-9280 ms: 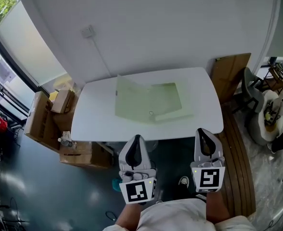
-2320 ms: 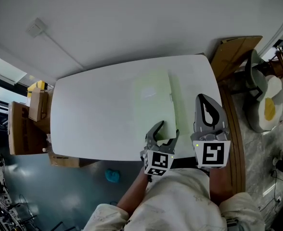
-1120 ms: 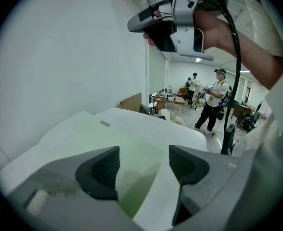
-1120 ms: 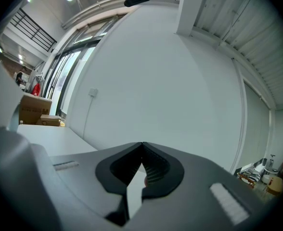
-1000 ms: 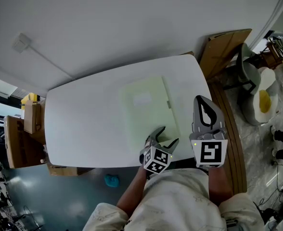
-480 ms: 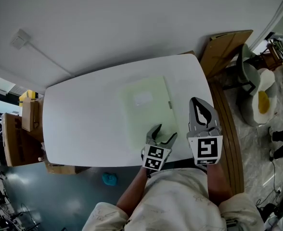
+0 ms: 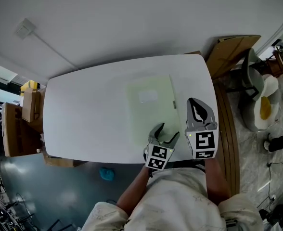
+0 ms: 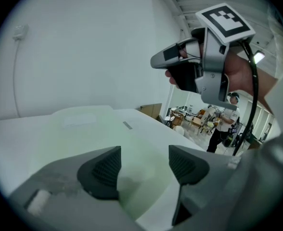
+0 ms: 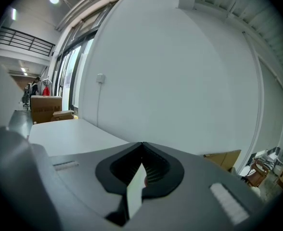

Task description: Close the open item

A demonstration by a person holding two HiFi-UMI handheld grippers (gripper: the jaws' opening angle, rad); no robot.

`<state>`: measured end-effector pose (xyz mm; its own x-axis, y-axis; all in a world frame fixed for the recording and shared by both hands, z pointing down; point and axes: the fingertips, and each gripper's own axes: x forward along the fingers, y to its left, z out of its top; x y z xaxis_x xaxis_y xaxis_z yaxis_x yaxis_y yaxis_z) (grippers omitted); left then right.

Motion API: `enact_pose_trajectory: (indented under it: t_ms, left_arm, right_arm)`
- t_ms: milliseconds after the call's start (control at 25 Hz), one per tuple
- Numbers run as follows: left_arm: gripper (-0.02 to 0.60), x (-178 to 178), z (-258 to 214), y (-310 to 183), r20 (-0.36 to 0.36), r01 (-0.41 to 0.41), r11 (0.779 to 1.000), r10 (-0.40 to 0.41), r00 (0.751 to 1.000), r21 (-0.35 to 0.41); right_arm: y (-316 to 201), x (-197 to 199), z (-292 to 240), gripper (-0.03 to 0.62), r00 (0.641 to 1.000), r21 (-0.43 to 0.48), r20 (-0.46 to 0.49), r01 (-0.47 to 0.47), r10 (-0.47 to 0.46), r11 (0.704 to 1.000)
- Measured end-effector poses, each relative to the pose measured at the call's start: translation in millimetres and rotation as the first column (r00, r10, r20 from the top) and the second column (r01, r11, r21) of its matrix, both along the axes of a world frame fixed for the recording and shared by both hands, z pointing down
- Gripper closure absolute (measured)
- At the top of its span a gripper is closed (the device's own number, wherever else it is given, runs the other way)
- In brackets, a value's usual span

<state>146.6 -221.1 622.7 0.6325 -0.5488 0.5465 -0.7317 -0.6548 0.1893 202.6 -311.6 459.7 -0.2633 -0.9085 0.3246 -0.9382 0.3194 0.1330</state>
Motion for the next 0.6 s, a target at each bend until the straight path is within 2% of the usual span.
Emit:
enact_pose_trajectory:
  t_ms: [360, 600]
  left_arm:
    - [0.312, -9.0, -1.9, -9.7, -0.013, 0.102, 0.995, -0.102, 0.995, 0.014]
    - [0.343, -13.3, -1.4, -11.8, 0.002, 0.135, 0.991, -0.135, 0.991, 0.024]
  right_arm:
    - [-10.9, -20.1, 53.0, 0.592, 0.995, -0.106, -0.021, 0.09, -0.093, 0.99]
    - [-16.0, -34.7, 93.6, 0.592, 0.989, -0.207, -0.005, 0.144, -0.149, 0.968]
